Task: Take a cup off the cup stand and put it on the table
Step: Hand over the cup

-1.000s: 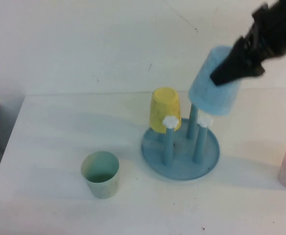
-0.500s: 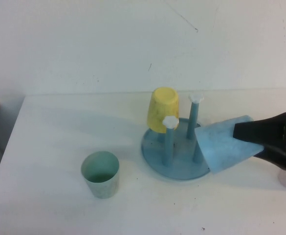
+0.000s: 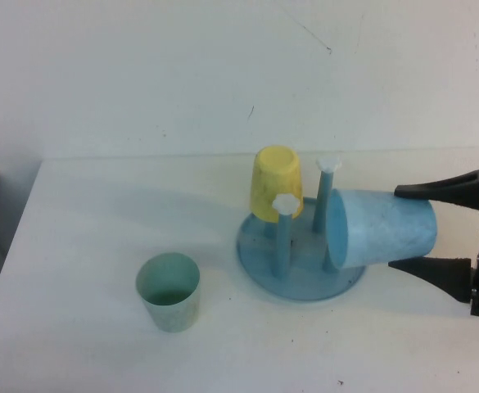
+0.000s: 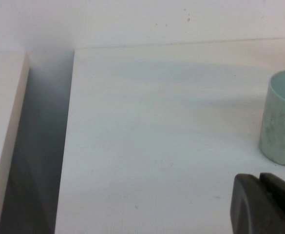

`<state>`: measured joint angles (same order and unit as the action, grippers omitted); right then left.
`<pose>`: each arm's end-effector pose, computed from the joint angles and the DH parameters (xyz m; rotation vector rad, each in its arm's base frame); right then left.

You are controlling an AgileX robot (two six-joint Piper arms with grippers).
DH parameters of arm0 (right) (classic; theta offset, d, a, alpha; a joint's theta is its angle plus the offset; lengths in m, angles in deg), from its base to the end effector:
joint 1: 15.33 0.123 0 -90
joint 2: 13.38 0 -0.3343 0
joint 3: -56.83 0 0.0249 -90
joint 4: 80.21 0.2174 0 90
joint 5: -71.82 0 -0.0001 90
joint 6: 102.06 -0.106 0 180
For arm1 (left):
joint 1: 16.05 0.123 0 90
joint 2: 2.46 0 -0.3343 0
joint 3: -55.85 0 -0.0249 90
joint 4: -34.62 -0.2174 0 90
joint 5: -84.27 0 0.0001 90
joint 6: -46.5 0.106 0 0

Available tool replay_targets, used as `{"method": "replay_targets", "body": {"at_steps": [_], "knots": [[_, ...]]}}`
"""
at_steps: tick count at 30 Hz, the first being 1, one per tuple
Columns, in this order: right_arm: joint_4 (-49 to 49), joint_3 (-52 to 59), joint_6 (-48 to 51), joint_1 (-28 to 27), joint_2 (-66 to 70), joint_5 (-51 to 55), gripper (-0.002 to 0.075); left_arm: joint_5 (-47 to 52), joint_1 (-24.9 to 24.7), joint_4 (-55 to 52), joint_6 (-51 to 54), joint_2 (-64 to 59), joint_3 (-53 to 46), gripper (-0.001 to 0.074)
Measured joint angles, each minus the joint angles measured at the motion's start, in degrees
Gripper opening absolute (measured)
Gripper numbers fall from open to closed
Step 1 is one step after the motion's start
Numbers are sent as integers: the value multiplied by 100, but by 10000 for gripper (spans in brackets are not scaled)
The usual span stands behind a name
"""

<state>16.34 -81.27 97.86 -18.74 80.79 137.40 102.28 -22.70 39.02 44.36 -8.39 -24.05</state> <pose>0.2366 0.0820 0.2933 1.0436 2.2255 1.9537 -0.0148 -0.0008 0.1728 0.0220 1.8150 -0.1822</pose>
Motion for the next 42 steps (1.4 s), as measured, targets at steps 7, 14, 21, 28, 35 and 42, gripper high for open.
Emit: {"method": "replay_targets", "body": {"at_steps": [7, 14, 21, 28, 35, 42], "knots": [[0, -548, -402, 0, -10, 27, 573, 0, 0, 0, -11, 0, 0, -3], [4, -900, -292, 0, -37, 81, 573, 0, 0, 0, -11, 0, 0, -3], [4, -935, 176, 0, -37, 81, 573, -39, 0, 436, -283, 0, 0, -3], [4, -935, 395, 0, -37, 90, 573, -235, 0, 3653, -1432, 0, 0, -3], [4, -935, 612, 0, -37, 90, 573, -280, 0, 4150, -1135, 0, 0, -3], [4, -935, 753, 0, -37, 90, 573, 734, 0, 5245, 512, -132, 347, -3]]}}
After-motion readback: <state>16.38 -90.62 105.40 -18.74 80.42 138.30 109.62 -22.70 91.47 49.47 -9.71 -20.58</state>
